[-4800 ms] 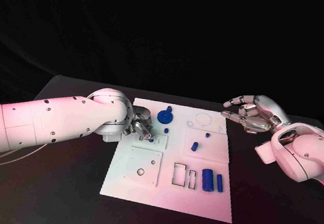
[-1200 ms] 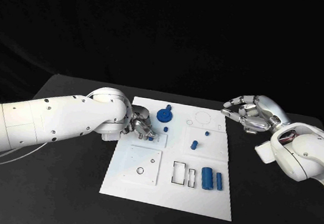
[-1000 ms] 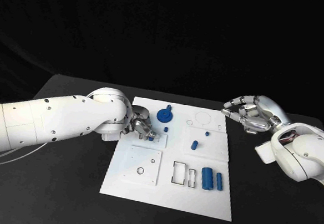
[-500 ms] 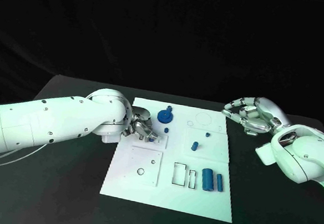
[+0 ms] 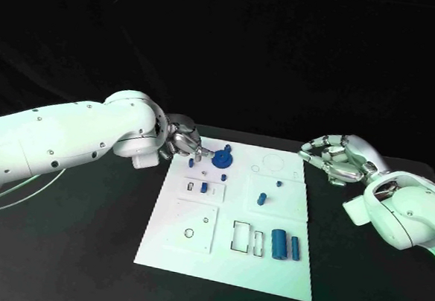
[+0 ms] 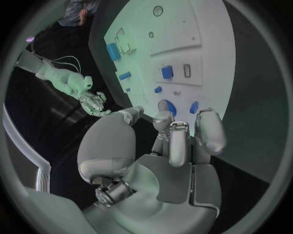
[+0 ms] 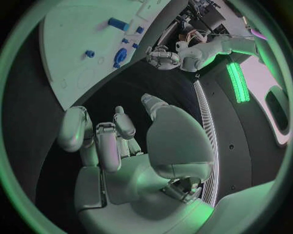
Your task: Assemble the parts on the task board
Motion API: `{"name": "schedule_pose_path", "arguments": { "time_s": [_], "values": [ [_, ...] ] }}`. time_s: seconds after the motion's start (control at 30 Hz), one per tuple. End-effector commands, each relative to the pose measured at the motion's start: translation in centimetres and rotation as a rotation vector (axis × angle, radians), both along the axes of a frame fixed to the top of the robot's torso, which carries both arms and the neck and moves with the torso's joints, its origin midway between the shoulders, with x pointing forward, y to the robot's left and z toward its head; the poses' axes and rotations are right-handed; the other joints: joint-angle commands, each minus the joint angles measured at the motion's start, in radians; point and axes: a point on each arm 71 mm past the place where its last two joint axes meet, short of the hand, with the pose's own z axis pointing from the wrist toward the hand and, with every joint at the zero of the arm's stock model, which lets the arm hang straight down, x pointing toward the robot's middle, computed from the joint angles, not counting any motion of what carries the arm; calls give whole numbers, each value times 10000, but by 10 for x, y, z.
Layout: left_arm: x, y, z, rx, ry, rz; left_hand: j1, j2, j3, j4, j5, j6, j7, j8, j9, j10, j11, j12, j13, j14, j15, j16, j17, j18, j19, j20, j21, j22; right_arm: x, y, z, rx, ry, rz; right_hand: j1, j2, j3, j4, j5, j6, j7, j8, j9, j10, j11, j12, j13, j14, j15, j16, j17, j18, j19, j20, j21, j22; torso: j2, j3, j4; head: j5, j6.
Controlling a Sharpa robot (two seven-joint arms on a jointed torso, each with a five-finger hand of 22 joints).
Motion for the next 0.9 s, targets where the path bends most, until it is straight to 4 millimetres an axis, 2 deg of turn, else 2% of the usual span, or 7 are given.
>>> {"name": "schedule_pose_path", "arguments": {
  "time_s": [0.03,0.2,0.43,0.6,0.73,0.9],
  "values": [
    [7,2,2,-85,-76,15,121,-17,-59,-4,33,-73,-18,-75,-28,31,76,-12,10,820,99,-21,1777,50,16,87,-45,24,0,1,-1,5,43,117,-82,-10,-6,48,62,-45,-12,46,-9,8,-67,-38,-11,496,-44,-68,323,174,-43,-39,-54,-9,18,-7,-6,-7,19],
    [21,8,-3,377,-131,198,171,-21,-84,-10,35,-73,-3,-117,-60,10,91,-24,-18,825,113,-12,1794,51,17,101,-46,25,0,1,-1,6,47,129,-79,-5,-12,58,78,-44,-13,50,-9,8,-68,-37,-10,495,-44,-69,320,171,-33,-39,-40,4,9,9,-14,41,52],
    [34,12,-13,1183,-351,153,218,-23,-156,12,25,-76,30,-202,-124,-25,123,-33,-50,828,142,-8,1801,49,25,129,-36,47,0,2,-1,6,57,140,-79,-5,-12,58,78,-44,-13,50,-9,8,-68,-37,-10,495,-44,-69,320,171,-33,-39,-40,4,47,-9,-48,68,57],
    [38,13,-20,1639,-311,108,215,-25,-166,12,23,-74,32,-207,-128,-30,124,-37,-58,830,144,-4,1809,49,25,131,-36,48,0,2,-1,3,66,132,-71,4,-22,72,107,-45,-14,56,-10,10,-69,-36,-8,497,-45,-67,328,174,-39,-40,-53,-5,43,10,-47,83,45],
    [41,15,-22,1888,-303,167,215,-27,-170,11,22,-73,33,-210,-130,-49,126,-56,-93,831,145,-3,1811,50,24,132,-38,45,0,2,-2,2,74,137,-71,4,-22,72,107,-45,-14,56,-10,10,-69,-36,-8,497,-45,-67,328,174,-39,-40,-53,-5,59,-2,-31,73,41],
    [43,18,-23,2071,-305,318,217,-29,-177,9,21,-70,33,-213,-134,-49,127,-52,-87,836,147,7,1832,44,33,135,-24,74,0,2,-2,1,81,138,-60,13,-27,82,133,-46,-15,61,-12,10,-70,-35,-7,499,-46,-65,332,172,-35,-40,-48,2,46,5,-42,82,7]
  ]
}}
